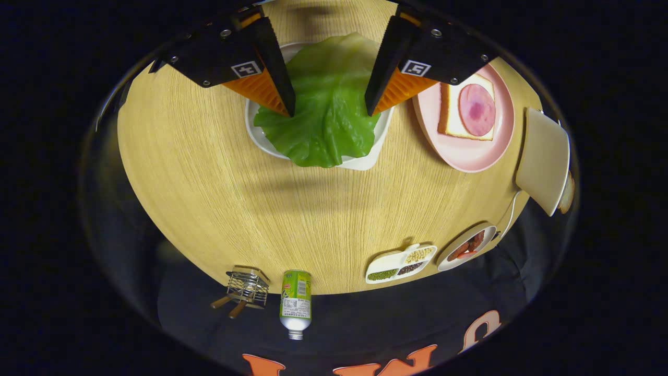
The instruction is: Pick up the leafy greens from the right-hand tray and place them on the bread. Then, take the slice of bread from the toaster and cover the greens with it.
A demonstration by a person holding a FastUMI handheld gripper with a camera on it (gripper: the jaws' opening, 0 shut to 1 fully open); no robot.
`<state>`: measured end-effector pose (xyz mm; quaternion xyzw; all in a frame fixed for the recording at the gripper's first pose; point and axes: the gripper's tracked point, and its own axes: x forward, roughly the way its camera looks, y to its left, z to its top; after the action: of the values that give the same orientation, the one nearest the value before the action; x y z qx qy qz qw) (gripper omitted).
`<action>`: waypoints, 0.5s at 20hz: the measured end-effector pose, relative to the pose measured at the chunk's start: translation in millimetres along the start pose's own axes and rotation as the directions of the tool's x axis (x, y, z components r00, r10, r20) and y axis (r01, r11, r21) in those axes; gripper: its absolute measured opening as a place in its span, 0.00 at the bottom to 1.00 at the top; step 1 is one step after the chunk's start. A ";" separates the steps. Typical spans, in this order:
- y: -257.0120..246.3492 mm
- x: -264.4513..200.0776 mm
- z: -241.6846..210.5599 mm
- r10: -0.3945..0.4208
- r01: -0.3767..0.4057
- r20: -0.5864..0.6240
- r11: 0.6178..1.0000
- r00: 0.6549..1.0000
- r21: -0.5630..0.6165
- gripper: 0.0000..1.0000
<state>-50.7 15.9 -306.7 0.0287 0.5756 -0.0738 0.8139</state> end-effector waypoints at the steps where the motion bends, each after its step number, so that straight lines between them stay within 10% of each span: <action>1: 1.6 0.4 1.0 -0.010 0.010 0.014 1.000 1.000 -0.015 0.79; 5: 5.7 -0.8 1.5 0.002 -0.001 0.027 0.999 1.000 -0.037 0.64; 10: 3.5 -0.4 5.9 0.024 -0.022 0.066 0.999 0.998 -0.031 0.19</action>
<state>-44.8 18.6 -304.5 0.0205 0.5488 -0.0563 0.8338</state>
